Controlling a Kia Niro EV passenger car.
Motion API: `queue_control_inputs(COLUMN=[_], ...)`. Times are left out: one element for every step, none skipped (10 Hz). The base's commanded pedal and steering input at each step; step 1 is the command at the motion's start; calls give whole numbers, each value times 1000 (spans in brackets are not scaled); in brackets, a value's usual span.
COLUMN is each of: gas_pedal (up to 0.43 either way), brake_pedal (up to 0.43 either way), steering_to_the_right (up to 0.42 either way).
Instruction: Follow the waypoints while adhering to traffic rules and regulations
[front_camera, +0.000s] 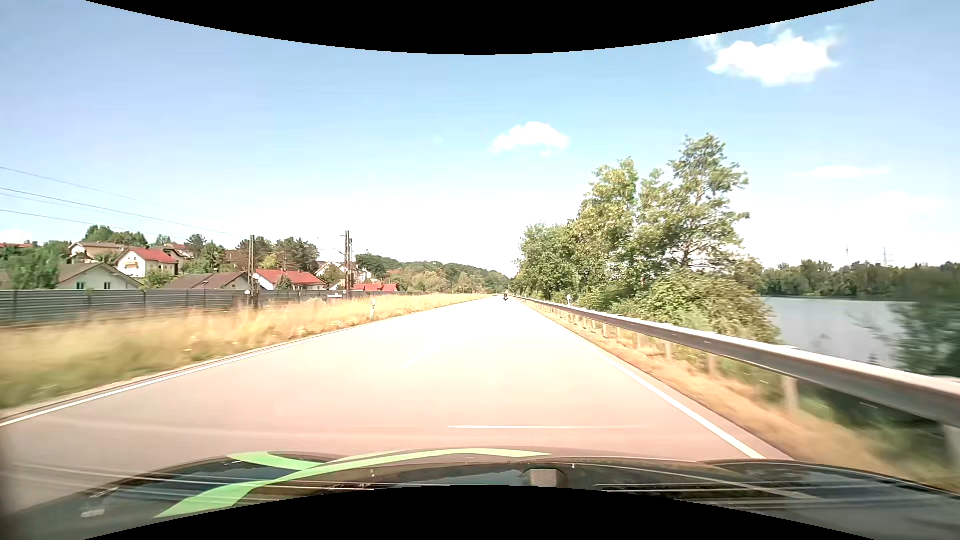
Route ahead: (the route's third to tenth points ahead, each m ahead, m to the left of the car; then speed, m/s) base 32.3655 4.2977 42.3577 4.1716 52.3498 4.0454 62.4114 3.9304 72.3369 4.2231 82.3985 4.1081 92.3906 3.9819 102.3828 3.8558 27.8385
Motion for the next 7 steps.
queue_control_inputs(gas_pedal=[110, 110, 110, 118, 118, 150, 157], brake_pedal=[0, 0, 0, 0, 0, 0, 0], steering_to_the_right=[-2, -2, -3, -2, -2, -2, -2])
